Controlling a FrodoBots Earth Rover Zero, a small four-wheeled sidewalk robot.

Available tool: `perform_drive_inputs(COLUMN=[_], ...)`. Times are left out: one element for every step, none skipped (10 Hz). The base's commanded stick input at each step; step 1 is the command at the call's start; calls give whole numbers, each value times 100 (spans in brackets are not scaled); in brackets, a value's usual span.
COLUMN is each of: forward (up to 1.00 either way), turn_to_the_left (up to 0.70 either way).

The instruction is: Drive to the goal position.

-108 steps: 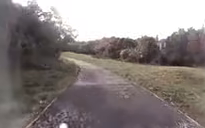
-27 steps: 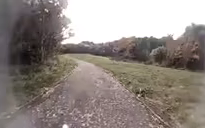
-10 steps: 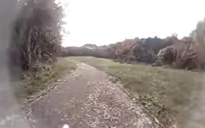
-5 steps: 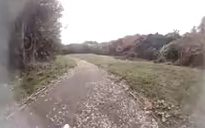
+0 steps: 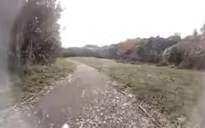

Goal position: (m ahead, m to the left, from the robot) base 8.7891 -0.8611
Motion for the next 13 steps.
perform_drive_inputs(forward=[85, 85, 85, 85, 85, 85, 85, 85, 85, 85, 85, 85, 85], turn_to_the_left=[0, 0, 0, 0, 0, 0, 0, 0, 0, 0, 0, 0, 0])
